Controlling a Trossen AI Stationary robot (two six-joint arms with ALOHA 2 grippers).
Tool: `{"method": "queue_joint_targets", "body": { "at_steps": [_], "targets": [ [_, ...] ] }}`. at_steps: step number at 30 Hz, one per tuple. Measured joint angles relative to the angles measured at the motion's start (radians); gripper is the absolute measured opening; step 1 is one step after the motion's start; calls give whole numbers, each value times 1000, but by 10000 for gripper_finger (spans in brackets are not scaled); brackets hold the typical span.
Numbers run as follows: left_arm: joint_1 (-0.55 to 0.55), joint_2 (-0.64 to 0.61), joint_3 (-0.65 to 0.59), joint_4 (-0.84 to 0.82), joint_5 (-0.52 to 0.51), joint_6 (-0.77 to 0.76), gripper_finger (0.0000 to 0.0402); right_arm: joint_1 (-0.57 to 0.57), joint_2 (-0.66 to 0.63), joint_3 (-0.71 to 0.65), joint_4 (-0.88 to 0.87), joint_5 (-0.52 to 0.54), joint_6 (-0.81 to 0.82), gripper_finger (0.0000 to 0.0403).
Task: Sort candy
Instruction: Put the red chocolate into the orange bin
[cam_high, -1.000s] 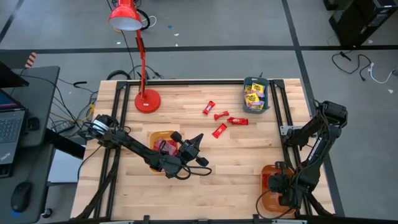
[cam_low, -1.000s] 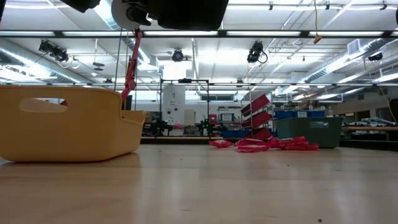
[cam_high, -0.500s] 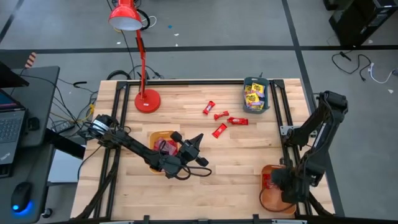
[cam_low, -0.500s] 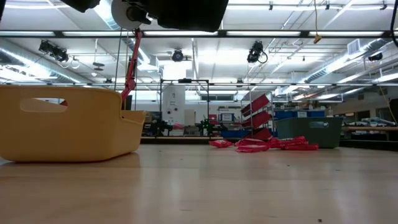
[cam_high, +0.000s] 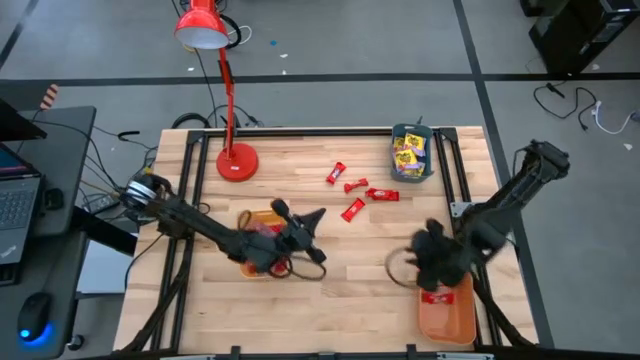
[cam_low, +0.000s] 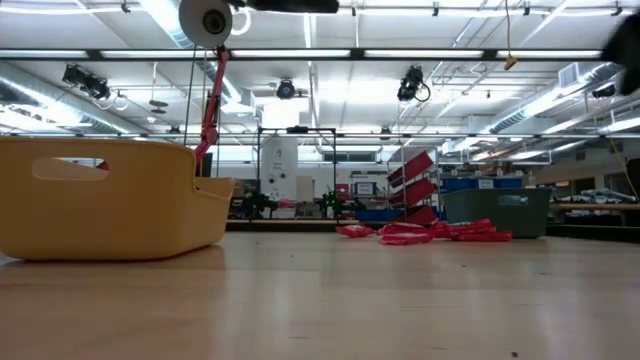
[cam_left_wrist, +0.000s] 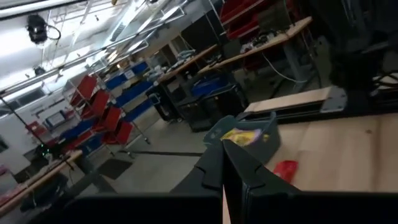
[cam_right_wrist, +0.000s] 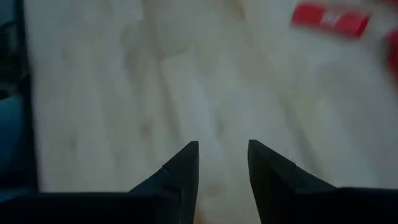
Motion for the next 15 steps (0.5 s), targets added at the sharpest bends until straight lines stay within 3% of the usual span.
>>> {"method": "queue_joint_targets", "body": {
  "at_steps": [10,15],
  "targets": [
    [76,-319,-292,-57,234,7,1,-478,11,28,183,-1,-504,123],
    [102,-458,-435,-42,443,-103,0,-710,23,30,364,-89,-725,123]
  ]
}}
